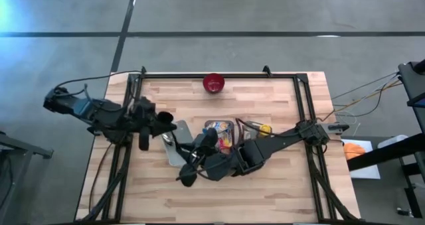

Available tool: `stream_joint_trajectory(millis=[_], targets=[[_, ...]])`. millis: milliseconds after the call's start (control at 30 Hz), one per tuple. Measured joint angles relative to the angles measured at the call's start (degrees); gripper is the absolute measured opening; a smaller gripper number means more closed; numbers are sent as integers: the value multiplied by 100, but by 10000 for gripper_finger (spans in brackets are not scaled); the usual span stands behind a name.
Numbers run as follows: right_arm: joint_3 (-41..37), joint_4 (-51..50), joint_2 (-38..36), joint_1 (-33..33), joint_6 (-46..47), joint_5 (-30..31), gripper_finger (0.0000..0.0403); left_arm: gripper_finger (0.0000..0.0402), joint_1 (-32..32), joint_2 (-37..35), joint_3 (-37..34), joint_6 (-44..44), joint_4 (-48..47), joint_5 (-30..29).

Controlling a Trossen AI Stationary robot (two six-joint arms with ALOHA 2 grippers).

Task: Pick & Place Food Item
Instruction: Put the black spoon into the left gray bin

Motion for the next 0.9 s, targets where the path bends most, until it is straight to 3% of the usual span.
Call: stream_joint_trajectory(millis=[167, 300, 567, 767, 900], targets=[[0, 23, -2, -24, 10, 37, 167, 0, -4, -245, -2, -191, -25, -414], [0, 238, -2, -6, 34, 38, 199, 0, -4, -330, -2, -201, -12, -700], [0, 1540, -2, 6, -680, 468, 205, 0, -4, -536, -7, 298, 1204, -642], [0, 3264, -3, 100, -1983, 982, 205, 0, -4, -685, -4, 905, 2550, -230], [0, 4291, -28, 131, -2811, 997, 205, 0, -7, -780, -4, 1041, 2768, -183]])
